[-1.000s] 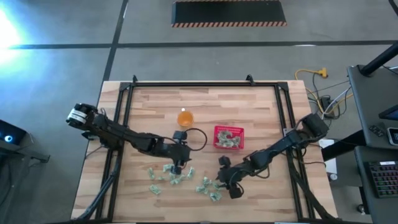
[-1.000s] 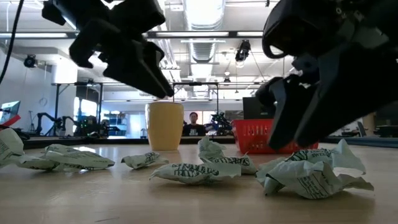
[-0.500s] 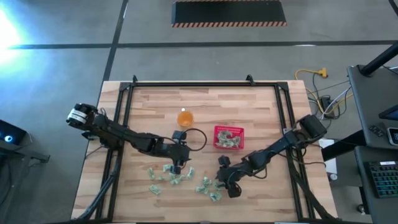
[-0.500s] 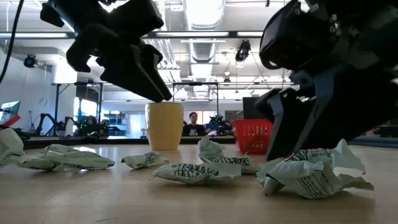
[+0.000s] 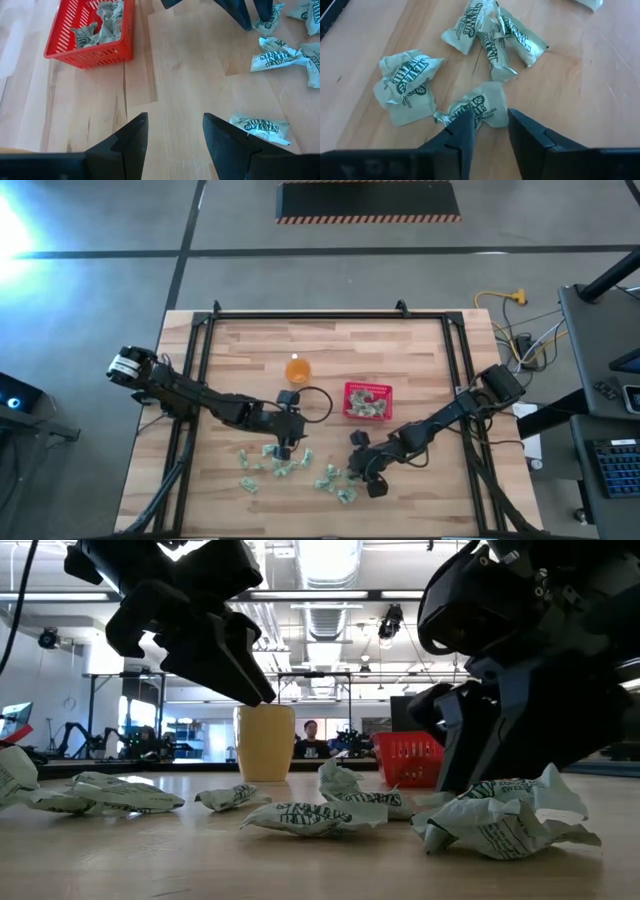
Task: Pick and place Stevia / Truvia into bins
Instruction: Put the stevia packet into the basket
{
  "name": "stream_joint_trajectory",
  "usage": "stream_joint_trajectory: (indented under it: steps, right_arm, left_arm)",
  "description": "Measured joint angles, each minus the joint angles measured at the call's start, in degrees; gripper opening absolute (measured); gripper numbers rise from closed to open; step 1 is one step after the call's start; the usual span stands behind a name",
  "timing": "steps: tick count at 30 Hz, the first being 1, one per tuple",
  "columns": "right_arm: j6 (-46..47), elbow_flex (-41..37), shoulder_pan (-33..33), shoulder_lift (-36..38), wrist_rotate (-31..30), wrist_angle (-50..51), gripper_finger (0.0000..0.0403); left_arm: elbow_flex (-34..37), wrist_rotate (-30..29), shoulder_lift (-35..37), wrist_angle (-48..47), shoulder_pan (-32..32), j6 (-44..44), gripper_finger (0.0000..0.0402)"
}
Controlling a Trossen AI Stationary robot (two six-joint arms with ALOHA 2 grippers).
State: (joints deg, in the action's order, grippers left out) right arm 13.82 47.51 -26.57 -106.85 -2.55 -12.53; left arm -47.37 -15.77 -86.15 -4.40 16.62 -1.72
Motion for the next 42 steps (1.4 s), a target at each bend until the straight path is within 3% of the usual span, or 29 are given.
stream_joint_trajectory:
  steps: [11,20,24,29,37,39,42]
  right_arm:
    - [-3.97,1.05,-0.04,0.17,-0.02,0.07,0.0012]
    - [-7.01,1.73,-0.04,2.72,-0.62,2.64,0.0009]
    - [-8.02,1.92,-0.04,6.67,-4.56,7.38,0.0009]
    - [-8.93,1.95,-0.04,13.38,-16.70,14.45,0.0009]
    - [2.44,1.87,-0.21,22.15,-46.46,34.08,0.0009]
    - [6.33,1.75,0.20,23.20,-50.03,38.85,0.0009]
    - [10.77,1.24,1.29,24.04,-50.66,42.89,0.0009]
  left_arm:
    - [0.23,-0.08,-0.04,0.03,0.00,0.00,0.0173]
    - [1.03,-0.15,-0.06,0.04,-0.02,-0.06,0.0173]
    - [1.07,-0.15,-0.05,0.18,-0.02,-0.09,0.0173]
    - [1.09,-0.13,-0.06,0.39,-0.04,-0.11,0.0173]
    - [1.09,-0.13,-0.04,0.93,-0.07,-0.17,0.0173]
    - [1.09,-0.13,-0.04,1.02,-0.11,-0.17,0.0173]
    - [1.09,-0.22,-0.04,1.05,-0.13,-0.20,0.0173]
